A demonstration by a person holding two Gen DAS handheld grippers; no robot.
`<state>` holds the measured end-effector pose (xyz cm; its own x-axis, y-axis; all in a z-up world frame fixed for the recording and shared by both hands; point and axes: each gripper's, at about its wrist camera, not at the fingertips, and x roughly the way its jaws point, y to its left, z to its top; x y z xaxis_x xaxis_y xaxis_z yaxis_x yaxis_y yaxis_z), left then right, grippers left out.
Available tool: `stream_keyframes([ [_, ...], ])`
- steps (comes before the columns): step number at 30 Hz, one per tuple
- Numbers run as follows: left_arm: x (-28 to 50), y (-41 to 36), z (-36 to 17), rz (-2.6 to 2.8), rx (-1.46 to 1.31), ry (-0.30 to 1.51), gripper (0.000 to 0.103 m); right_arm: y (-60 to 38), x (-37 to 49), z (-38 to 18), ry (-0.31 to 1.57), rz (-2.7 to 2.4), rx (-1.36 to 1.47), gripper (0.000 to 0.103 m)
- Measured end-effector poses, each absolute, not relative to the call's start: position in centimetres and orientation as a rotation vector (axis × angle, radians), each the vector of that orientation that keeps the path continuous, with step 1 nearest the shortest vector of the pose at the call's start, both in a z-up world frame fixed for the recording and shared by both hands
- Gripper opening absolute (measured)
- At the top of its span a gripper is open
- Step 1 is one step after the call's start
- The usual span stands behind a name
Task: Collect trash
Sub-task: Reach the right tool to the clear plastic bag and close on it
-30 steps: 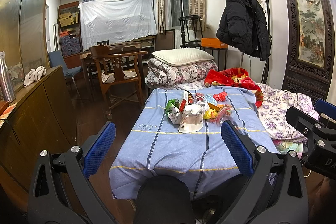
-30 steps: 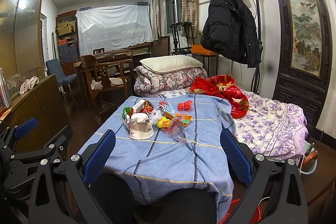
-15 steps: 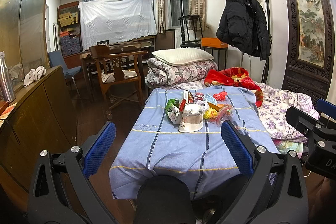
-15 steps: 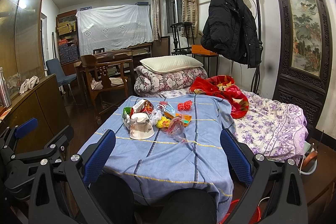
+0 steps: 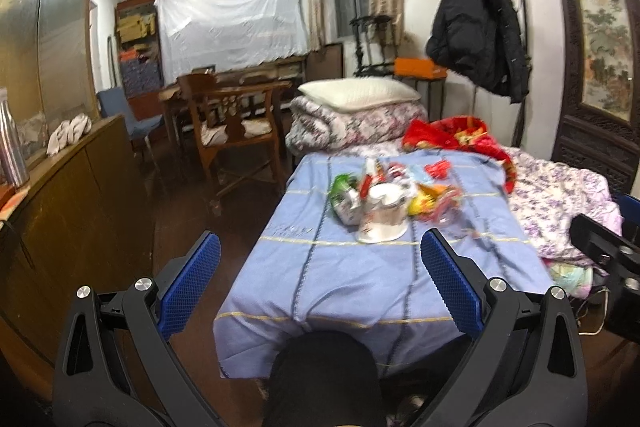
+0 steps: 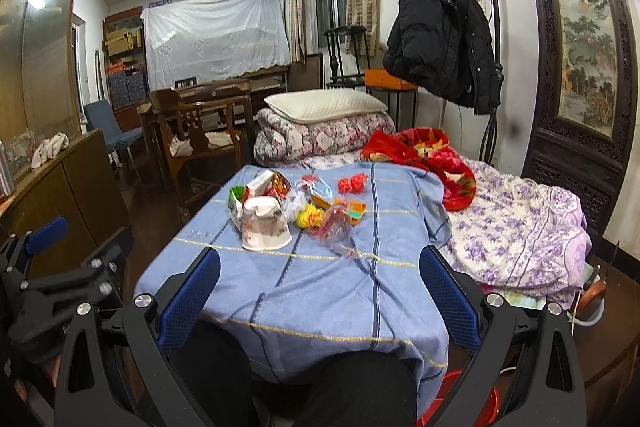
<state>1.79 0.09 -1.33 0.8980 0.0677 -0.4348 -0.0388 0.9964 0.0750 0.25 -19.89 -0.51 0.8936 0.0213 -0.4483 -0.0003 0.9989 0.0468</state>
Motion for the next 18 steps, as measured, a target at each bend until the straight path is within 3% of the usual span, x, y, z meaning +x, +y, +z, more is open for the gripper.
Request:
stream_keyframes([
  [12,10.3,4.0,-12.0,0.130,0.020,0.681,0.097,-20.6,9.7,-10.4,0.640,0.055,0.115,0.097],
  [18,11.9,2.7,-15.0,0.082,0.041,0.696,0.097,-21.0,15.3,-13.2,0.687,0.055,0.148,0.097],
])
